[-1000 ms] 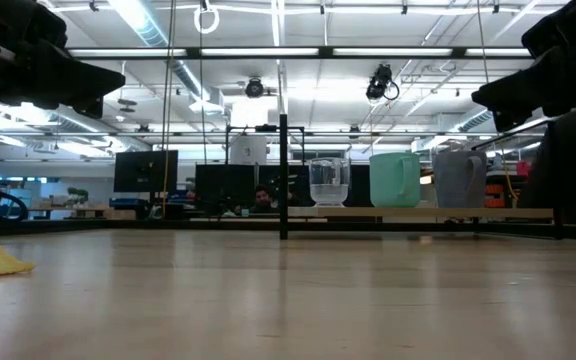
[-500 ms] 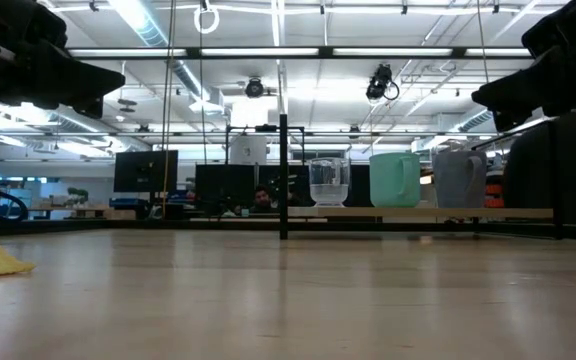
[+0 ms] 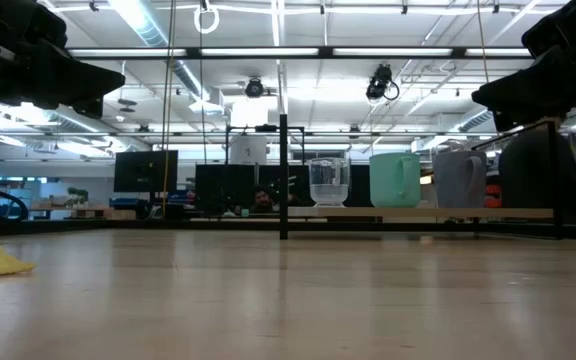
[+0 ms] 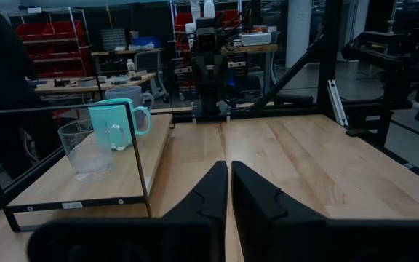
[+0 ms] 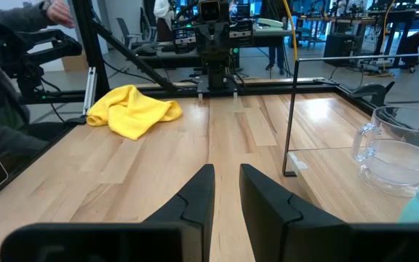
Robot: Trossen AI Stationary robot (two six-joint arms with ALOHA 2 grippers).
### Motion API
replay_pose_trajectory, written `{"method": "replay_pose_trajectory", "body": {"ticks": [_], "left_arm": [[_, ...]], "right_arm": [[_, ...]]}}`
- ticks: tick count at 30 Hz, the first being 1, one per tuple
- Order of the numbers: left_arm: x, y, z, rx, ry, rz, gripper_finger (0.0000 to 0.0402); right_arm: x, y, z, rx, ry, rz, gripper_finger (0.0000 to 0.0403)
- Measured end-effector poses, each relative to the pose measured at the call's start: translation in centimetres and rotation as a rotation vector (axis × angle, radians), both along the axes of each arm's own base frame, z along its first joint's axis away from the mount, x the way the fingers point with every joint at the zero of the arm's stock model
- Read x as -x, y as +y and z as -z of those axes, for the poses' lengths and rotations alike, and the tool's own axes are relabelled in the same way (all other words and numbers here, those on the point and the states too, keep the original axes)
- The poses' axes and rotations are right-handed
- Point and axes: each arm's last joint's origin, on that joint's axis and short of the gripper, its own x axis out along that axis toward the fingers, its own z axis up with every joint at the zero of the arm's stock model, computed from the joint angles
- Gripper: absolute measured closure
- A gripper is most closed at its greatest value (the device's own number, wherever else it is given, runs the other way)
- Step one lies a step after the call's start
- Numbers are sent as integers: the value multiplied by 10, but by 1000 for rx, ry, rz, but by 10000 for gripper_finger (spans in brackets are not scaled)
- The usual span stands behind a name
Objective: Stack small to large cups/mugs on shelf
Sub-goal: Return to Home Position
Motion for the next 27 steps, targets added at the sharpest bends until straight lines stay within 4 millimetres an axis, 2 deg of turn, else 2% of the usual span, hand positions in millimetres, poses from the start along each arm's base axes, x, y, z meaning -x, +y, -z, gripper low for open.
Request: {"method": "replay_pose_trajectory", "body": {"ticks": [14,27], "left_arm": [[0,0,0,0,0,0,366],[0,0,0,0,0,0,378]], "right_arm": [[0,0,0,0,0,0,329],[0,0,0,0,0,0,329]]}}
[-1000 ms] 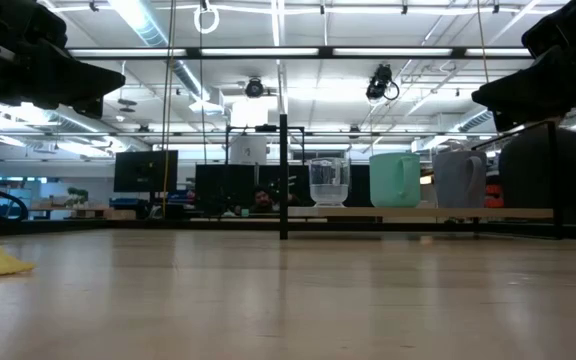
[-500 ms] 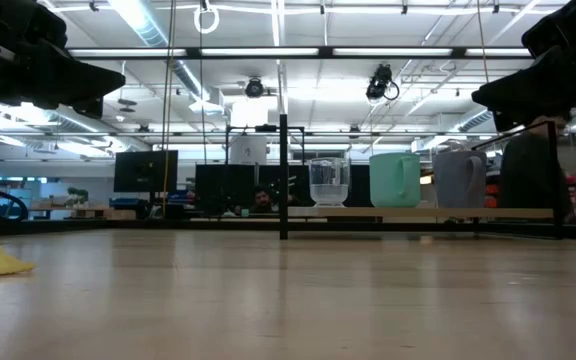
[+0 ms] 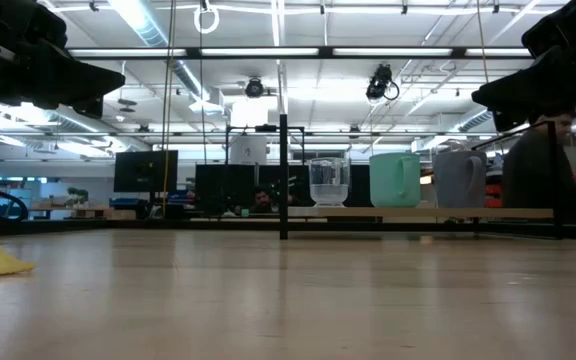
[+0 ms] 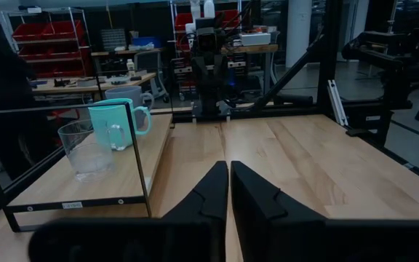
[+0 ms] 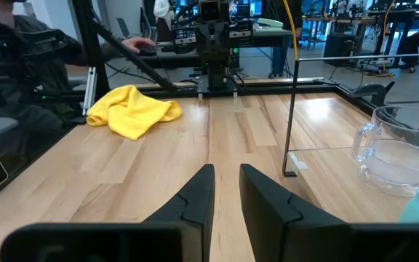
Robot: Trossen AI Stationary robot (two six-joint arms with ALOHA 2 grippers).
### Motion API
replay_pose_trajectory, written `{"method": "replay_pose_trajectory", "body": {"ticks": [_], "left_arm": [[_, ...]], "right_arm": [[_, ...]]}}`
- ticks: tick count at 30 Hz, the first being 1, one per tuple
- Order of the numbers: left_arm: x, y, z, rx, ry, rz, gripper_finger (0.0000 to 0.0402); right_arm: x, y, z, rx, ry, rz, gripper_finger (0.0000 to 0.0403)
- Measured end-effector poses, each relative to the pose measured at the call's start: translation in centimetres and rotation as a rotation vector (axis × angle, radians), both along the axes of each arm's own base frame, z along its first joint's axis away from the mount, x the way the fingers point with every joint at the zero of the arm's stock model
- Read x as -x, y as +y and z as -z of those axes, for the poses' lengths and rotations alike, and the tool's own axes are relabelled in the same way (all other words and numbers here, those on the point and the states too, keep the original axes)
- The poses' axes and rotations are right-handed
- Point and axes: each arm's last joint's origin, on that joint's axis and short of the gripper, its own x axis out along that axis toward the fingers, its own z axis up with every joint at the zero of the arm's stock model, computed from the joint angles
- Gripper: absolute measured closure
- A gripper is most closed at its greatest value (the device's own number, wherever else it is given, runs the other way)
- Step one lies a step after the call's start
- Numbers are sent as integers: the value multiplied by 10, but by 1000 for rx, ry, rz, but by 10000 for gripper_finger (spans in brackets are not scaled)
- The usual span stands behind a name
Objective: Stack small to large cups/mugs on shelf
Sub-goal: Return to Home Position
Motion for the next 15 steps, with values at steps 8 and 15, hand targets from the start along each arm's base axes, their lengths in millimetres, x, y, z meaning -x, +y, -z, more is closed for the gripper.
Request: {"method": "replay_pose_trajectory", "body": {"ticks": [8,15], "left_arm": [[0,0,0,0,0,0,366],[0,0,0,0,0,0,372]], "right_arm": [[0,0,0,0,0,0,329],[0,0,0,0,0,0,329]]}}
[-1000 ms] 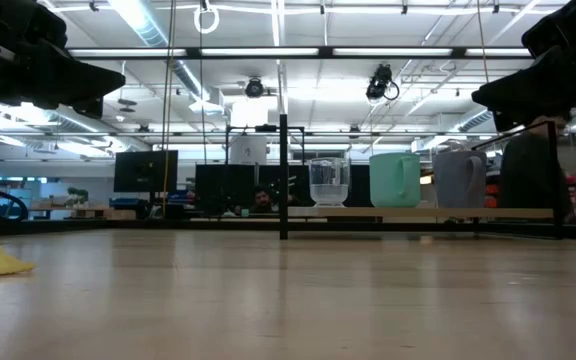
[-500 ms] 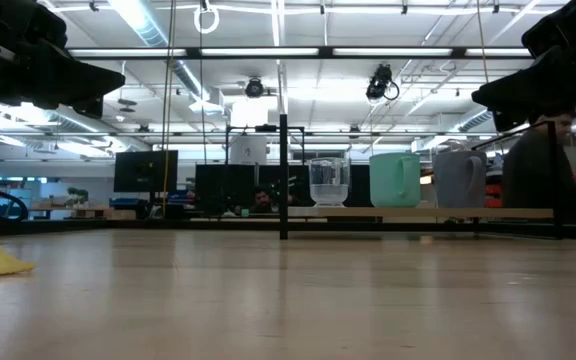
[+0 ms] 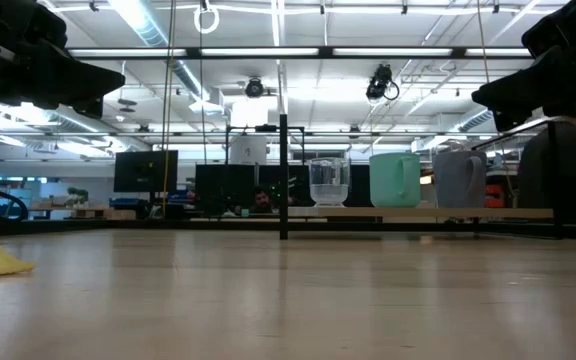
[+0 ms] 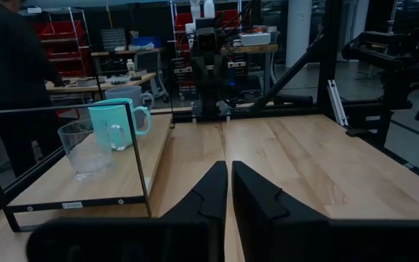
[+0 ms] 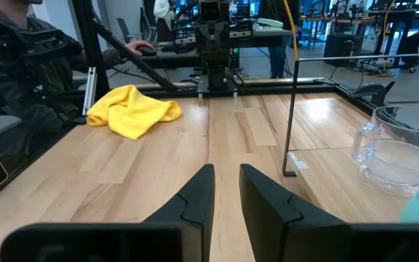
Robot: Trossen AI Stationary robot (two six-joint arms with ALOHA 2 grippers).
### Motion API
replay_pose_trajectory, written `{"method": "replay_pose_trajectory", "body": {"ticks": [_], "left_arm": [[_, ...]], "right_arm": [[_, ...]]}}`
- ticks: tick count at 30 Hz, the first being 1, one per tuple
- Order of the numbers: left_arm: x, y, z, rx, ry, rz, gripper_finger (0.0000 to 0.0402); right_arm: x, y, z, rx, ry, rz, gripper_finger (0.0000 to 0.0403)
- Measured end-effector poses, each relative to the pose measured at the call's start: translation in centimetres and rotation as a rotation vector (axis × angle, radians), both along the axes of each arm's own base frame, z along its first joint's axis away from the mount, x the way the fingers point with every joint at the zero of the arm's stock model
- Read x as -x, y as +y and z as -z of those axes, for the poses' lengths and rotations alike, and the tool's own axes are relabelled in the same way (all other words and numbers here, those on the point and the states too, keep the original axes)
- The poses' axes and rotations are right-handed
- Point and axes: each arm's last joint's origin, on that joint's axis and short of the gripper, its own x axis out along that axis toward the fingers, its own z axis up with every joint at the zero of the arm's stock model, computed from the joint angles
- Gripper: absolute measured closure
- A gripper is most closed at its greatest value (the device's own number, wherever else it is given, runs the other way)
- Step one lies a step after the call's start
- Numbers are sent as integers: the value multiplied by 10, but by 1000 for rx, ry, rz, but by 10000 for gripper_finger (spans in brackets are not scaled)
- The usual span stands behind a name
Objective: Stack small to large cups/mugs on shelf
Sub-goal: Return to Home Position
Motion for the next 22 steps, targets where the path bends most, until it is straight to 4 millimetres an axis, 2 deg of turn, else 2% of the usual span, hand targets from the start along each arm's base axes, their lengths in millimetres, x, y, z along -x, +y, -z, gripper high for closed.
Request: {"method": "replay_pose_trajectory", "body": {"ticks": [22], "left_arm": [[0,0,0,0,0,1,371]], "right_arm": [[0,0,0,0,0,0,329]]}}
